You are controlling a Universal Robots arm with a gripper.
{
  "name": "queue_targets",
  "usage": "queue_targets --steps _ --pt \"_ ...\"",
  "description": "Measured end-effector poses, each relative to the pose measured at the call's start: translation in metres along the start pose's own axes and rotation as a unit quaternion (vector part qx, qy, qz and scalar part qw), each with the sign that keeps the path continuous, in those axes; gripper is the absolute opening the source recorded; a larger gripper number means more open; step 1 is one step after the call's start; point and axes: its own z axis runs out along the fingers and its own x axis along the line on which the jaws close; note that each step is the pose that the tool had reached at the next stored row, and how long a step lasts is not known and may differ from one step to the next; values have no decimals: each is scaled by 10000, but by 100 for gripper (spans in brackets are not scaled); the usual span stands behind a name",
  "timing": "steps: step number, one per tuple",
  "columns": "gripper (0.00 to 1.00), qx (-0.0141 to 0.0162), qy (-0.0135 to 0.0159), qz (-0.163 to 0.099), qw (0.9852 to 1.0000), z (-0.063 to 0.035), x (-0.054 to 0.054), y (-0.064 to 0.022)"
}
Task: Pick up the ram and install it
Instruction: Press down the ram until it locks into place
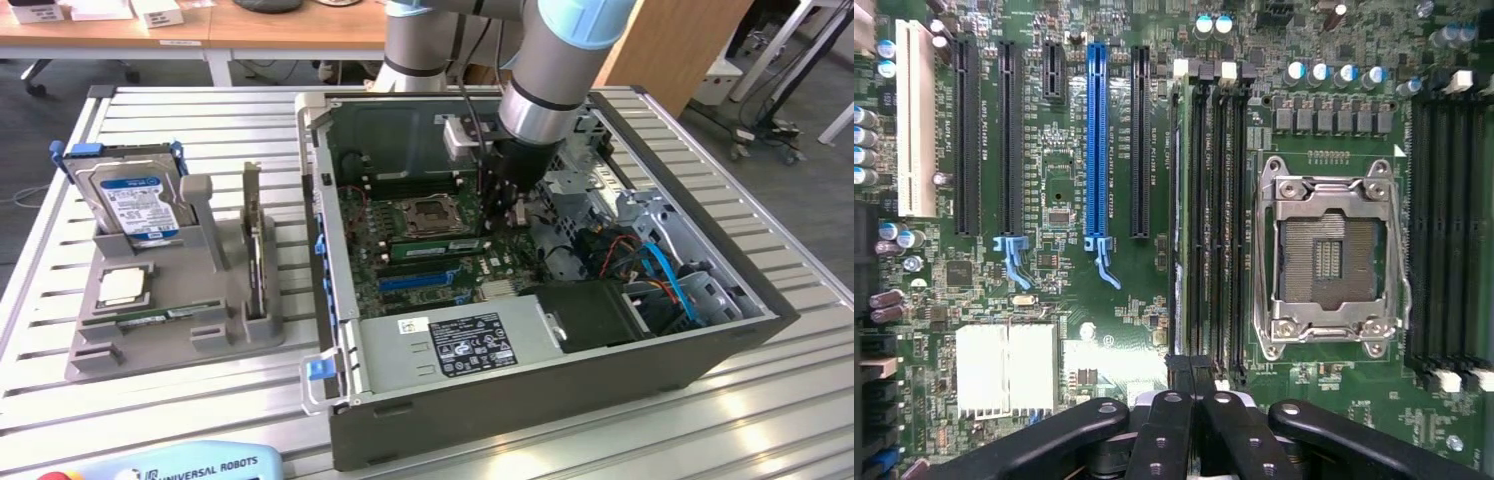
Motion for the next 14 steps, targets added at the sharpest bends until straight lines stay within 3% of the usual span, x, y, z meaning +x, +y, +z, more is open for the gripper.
queue_targets --steps 6,12,14 --pt "10 -1 1 0 10000 -138 -8 4" --pt "10 0 1 -1 10000 -141 -8 10" --pt "10 0 2 -1 10000 -139 -7 62"
